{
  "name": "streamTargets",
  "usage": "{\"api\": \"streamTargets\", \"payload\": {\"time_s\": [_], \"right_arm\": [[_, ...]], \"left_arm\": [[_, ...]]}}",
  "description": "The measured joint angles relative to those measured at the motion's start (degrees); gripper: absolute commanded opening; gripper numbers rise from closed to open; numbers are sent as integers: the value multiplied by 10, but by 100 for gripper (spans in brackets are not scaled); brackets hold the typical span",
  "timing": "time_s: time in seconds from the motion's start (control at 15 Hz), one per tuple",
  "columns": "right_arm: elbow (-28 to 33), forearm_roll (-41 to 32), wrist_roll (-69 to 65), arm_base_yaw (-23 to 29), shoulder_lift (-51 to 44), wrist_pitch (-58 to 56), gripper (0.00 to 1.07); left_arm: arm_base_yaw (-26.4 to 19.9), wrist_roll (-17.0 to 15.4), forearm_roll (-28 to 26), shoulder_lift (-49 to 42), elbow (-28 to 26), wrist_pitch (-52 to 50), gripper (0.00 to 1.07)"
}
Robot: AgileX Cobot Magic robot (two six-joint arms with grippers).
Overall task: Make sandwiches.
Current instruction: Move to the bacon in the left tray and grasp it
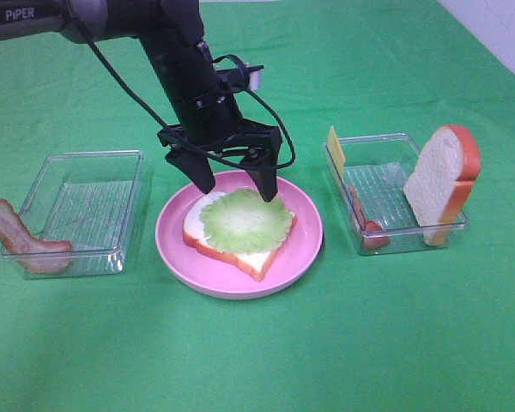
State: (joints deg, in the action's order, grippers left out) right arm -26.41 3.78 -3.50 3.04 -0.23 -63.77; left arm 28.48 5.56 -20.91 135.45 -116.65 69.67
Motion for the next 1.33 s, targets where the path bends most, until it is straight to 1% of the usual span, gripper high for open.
{"api": "streamTargets", "payload": {"time_s": [0.2,0.33,0.47,0.53,0.6,0.67,0.73,0.8,0.87,0.93,1.0,1.07,1.2,1.33], "right_arm": [[0,0,0,0,0,0,97],[0,0,0,0,0,0,97],[0,0,0,0,0,0,97],[0,0,0,0,0,0,97],[0,0,0,0,0,0,97],[0,0,0,0,0,0,97],[0,0,0,0,0,0,97],[0,0,0,0,0,0,97],[0,0,0,0,0,0,97],[0,0,0,0,0,0,97],[0,0,0,0,0,0,97],[0,0,0,0,0,0,97],[0,0,0,0,0,0,97],[0,0,0,0,0,0,97]], "left_arm": [[0,-11,20,0,0,0,101],[0,-19,53,-18,0,0,101],[-3,-32,105,-68,0,1,101],[-9,-40,122,-100,0,1,101],[-14,-45,128,-113,0,1,101],[-45,-56,146,-172,0,2,101],[-45,-56,146,-172,0,2,101],[-62,-62,148,-200,0,2,101],[-92,-68,150,-246,14,1,101],[-102,-69,150,-261,25,1,101],[-135,-70,156,-313,85,1,101],[-152,-71,160,-336,129,1,101],[-176,-75,165,-366,210,1,101],[-185,-75,179,-373,288,2,101]]}}
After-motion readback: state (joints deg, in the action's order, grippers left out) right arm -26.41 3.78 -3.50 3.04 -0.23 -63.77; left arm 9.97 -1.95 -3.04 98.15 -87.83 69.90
